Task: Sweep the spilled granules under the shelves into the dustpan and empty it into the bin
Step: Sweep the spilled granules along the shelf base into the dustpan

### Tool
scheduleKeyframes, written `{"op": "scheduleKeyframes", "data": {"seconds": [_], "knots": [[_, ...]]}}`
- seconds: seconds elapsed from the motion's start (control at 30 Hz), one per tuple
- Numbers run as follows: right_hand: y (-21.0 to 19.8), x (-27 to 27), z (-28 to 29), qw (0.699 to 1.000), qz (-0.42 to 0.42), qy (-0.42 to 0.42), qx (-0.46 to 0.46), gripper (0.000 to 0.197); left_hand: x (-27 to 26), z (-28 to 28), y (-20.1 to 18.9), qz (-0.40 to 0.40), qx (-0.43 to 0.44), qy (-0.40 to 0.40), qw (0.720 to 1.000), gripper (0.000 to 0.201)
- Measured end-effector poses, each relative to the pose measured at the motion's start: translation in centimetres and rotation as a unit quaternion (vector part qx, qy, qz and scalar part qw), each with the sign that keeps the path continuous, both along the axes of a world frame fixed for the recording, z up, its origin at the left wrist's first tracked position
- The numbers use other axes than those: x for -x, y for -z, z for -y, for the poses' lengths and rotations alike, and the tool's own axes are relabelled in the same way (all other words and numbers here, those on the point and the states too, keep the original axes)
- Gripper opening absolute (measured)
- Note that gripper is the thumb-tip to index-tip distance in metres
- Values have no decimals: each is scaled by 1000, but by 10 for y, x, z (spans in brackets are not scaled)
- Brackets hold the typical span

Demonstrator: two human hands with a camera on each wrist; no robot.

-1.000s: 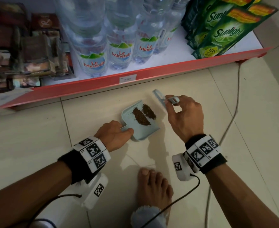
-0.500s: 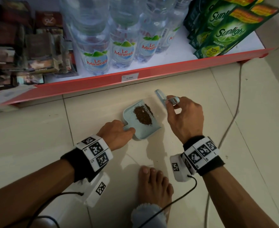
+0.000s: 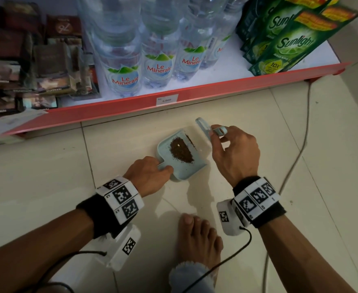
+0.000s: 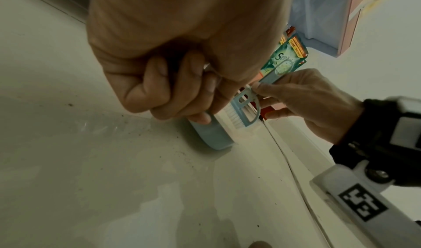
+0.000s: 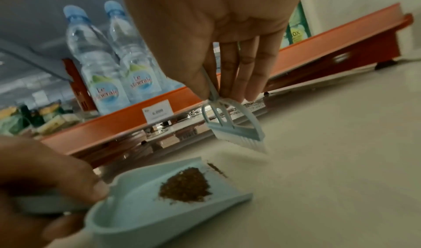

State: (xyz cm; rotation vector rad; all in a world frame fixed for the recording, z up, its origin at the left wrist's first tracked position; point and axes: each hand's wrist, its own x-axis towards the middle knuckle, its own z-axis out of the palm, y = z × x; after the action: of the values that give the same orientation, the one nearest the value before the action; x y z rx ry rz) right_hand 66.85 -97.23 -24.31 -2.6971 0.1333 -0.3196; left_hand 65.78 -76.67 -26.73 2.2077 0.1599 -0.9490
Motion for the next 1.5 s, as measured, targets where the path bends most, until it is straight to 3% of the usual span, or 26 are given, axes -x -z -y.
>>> {"op": "scheduleKeyframes", "data": {"seconds": [0.1, 0.23, 0.37, 0.53, 0.63, 0.77, 0.9, 0.97, 1.07, 1.23, 1.4, 1.5], "knots": [[3, 3, -6, 998, -42, -35, 27, 22, -1, -2, 0, -1, 8, 0, 1000, 39], [5, 24, -25, 990, -78, -118, -28, 24, -1, -5, 4, -7, 26, -10, 1000, 34], [-6, 17, -20, 993, -40, -82, -69, 27, 1, -13, 5, 6, 56, -28, 998, 36], [-3, -39, 3, 1000, 16, -13, 19, 23, 10, -26, 5, 38, 78, -25, 996, 43], [12, -63, -9, 996, -35, -36, 68, 25, 17, -40, 8, 54, 82, -27, 995, 44], [18, -49, -37, 983, -107, -132, 76, 31, 24, -66, 9, 65, 89, -21, 994, 44], [8, -5, -35, 977, -120, -158, 82, 26, 28, -82, 12, 74, 94, -13, 993, 44], [3, 17, -27, 981, -115, -147, 57, 25, 30, -83, 11, 72, 100, -7, 992, 44], [-3, 33, -18, 997, -38, -68, 1, 23, 33, -80, 9, 67, 108, 2, 992, 42], [-8, 10, -15, 997, -25, 77, -4, 25, 37, -76, 3, 60, 106, 21, 992, 43], [9, -45, -42, 993, -98, 62, 26, 29, 37, -76, 5, 74, 85, 3, 994, 47], [19, -65, -68, 989, -140, -25, 35, 39, 41, -79, 7, 78, 80, -18, 994, 45]]}}
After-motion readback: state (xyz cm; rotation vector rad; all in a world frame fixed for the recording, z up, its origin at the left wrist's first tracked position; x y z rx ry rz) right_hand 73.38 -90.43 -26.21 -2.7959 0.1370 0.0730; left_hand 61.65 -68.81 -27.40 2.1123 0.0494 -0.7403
